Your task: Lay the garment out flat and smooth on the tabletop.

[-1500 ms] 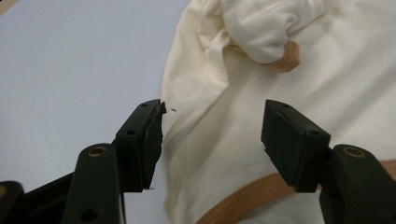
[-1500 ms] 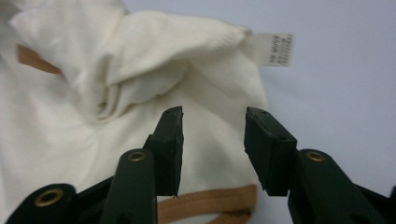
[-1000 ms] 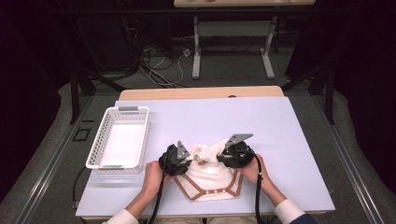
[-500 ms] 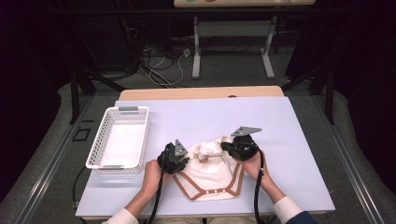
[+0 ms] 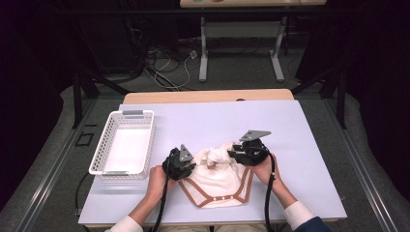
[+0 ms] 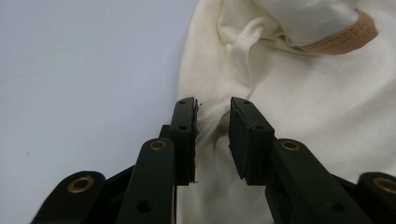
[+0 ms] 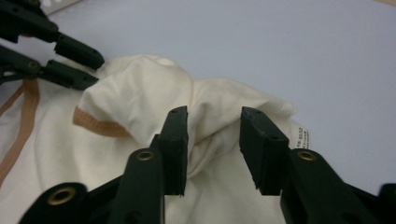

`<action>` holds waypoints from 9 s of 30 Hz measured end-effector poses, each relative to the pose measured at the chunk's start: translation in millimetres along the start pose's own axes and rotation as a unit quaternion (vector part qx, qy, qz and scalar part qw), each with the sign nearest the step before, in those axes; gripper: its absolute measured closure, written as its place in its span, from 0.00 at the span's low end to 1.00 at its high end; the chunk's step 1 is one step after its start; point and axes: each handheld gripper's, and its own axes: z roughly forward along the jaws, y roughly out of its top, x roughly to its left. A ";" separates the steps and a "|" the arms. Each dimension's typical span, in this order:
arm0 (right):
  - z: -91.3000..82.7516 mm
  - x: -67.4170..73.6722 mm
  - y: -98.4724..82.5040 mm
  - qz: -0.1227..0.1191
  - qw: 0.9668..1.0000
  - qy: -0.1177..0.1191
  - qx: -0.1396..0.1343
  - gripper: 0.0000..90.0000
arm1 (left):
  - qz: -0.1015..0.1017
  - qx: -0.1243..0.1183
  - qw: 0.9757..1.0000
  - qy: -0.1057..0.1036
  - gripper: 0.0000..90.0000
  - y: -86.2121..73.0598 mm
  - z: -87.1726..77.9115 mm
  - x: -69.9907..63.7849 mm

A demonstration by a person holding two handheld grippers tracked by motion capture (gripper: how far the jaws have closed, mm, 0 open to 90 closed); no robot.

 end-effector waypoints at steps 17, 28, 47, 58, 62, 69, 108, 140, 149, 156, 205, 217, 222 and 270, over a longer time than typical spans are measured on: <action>18.2 10.2 -0.3 -0.015 1.000 -0.008 0.016 0.85 | -0.005 -0.005 1.000 0.001 0.79 -0.9 0.7 0.2; 27.8 -3.3 8.3 0.023 0.999 -0.032 -0.009 0.85 | 0.005 0.001 1.000 0.017 0.64 3.8 0.5 -2.1; 47.0 -21.2 3.6 0.059 0.996 -0.058 0.019 0.70 | 0.015 -0.011 0.996 0.090 0.75 24.7 15.1 0.7; 44.1 -22.6 1.3 0.059 0.996 -0.056 0.035 0.67 | -0.004 -0.005 0.994 0.112 0.77 21.1 13.4 6.4; 38.3 -17.9 -1.9 0.028 0.997 -0.064 0.041 0.77 | -0.004 -0.004 0.994 0.113 0.77 19.5 12.0 8.5; 37.5 -5.0 1.8 -0.019 0.999 -0.020 0.043 0.93 | -0.002 0.004 0.994 0.109 0.82 17.9 11.0 9.7; 57.2 -9.8 7.7 -0.021 0.997 -0.066 0.037 0.90 | 0.030 0.013 0.995 0.096 0.87 15.8 9.8 -0.3; 5.1 -21.9 -8.8 0.016 0.997 -0.053 0.049 0.53 | 0.013 0.008 0.994 0.106 0.42 5.1 -18.3 -10.4; -13.2 -26.9 -29.4 0.042 0.996 -0.041 0.060 0.52 | -0.010 0.023 0.998 0.051 0.33 -13.2 -30.3 -17.8; -17.1 -34.3 -40.9 0.069 0.994 -0.049 0.070 0.54 | -0.047 0.041 0.998 0.008 0.28 -26.9 -32.4 -18.5; -33.6 -17.0 -41.3 0.045 0.998 -0.014 0.051 0.52 | -0.058 -0.008 0.998 0.013 0.40 -25.9 -52.2 -21.5; -6.0 -26.9 -27.9 0.069 0.996 -0.025 0.055 0.57 | -0.045 0.007 0.998 0.052 0.39 2.2 -17.4 -7.7; 5.2 -34.4 -23.9 0.084 0.994 -0.039 0.057 0.60 | -0.070 0.012 0.996 0.061 0.40 3.0 -5.0 2.7; 19.1 8.6 -6.5 -0.050 0.996 -0.053 0.049 0.45 | 0.004 -0.004 0.998 0.056 0.44 20.2 11.9 -1.1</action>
